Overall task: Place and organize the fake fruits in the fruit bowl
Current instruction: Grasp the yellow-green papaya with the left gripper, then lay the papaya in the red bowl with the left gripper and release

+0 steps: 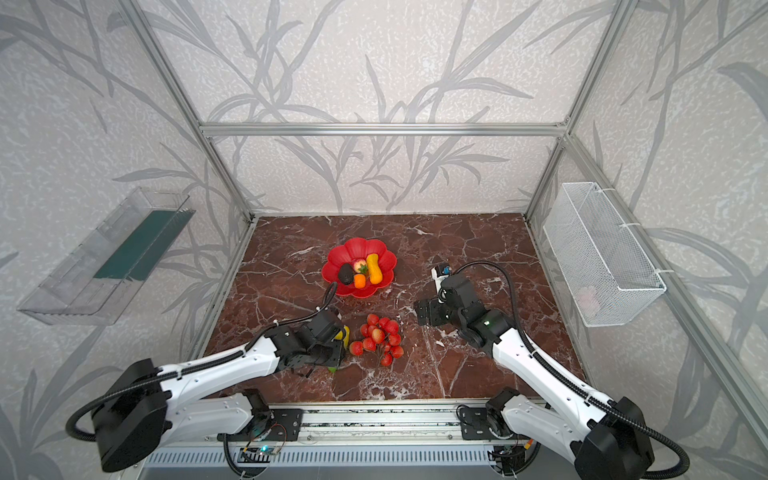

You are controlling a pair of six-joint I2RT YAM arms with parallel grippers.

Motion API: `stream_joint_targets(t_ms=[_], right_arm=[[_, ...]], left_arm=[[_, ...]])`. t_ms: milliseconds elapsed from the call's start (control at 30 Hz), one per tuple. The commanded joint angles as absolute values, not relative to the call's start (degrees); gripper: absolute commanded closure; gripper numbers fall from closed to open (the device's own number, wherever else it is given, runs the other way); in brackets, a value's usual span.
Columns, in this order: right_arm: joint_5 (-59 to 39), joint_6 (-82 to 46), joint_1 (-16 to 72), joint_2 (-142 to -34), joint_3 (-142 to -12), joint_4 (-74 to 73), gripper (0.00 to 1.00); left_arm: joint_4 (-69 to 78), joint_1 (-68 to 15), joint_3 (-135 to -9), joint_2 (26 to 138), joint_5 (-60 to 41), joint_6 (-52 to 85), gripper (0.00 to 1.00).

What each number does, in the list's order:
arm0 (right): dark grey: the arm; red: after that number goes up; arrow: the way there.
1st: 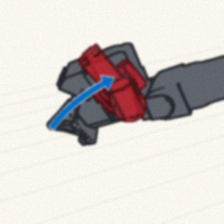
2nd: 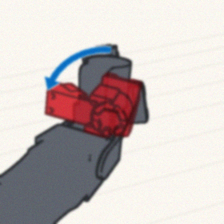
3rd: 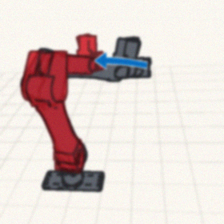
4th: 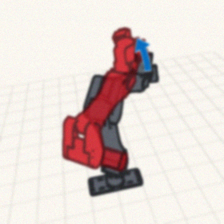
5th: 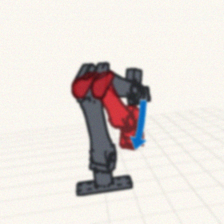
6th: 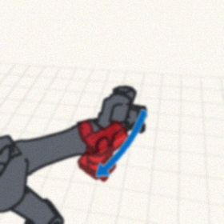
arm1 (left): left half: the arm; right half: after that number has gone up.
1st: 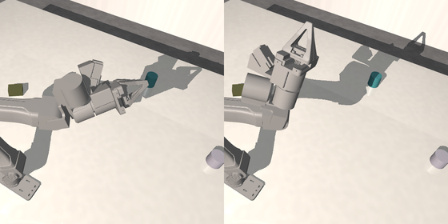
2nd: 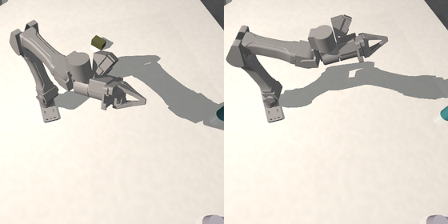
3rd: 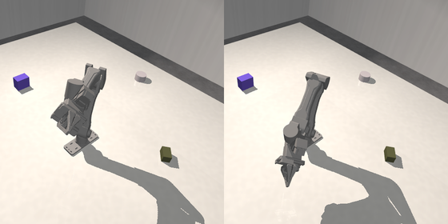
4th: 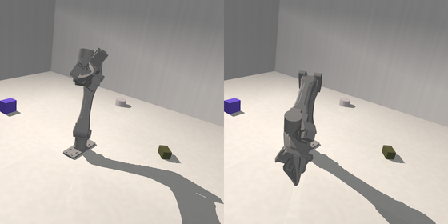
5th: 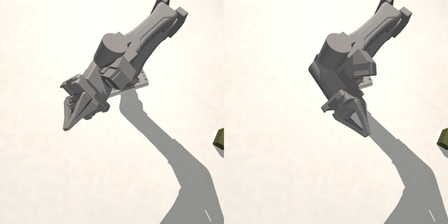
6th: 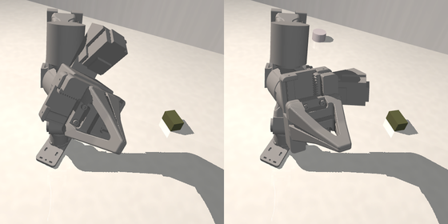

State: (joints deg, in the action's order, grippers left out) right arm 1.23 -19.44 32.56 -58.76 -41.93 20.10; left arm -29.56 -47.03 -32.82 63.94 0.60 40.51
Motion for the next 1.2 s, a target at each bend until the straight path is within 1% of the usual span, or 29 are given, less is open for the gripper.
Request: stream_joint_targets(t_ms=[0,133,267,333,600,833,1000,1167], right_arm=[[1.93,-18.63,32.29,-58.35,-41.47,20.5,0.01],[2.02,-18.44,32.19,-58.75,-41.5,20.88,0.01],[1.76,-18.81,32.19,-58.24,-40.95,21.36,0.01],[1.67,-19.27,32.24,-57.63,-40.54,21.77,0.01],[0.65,-20.62,32.21,-52.94,-38.14,24.28,0.01],[-5.53,-25.01,32.23,-48.62,-37.17,27.04,0.01],[-6.31,-26.54,32.18,-45.91,-34.3,27.23,0.01],[-5.87,-26.91,32.25,-45.68,-33.47,27.87,0.0]], left_arm=[[-37.82,-46.58,-35.9,56.23,6.95,39.41,0.72],[-43.56,-42.76,-43.56,51.75,5.43,34.06,0.73],[-41.05,-38.3,-49.98,56.43,0.81,29.85,0.73],[-37.92,-36.92,-52.58,61.31,-1.42,27.78,0.74],[-34.35,-35.23,-70.06,84.11,-2.26,20.46,0.76],[-37.7,-33.8,-85.28,101.94,-2.81,16.43,0.76],[-42.73,-32.96,-93.96,113.25,-4.33,13.9,0.77],[-44.5,-33.0,-97.33,120.04,-4.46,12.77,0.79]])
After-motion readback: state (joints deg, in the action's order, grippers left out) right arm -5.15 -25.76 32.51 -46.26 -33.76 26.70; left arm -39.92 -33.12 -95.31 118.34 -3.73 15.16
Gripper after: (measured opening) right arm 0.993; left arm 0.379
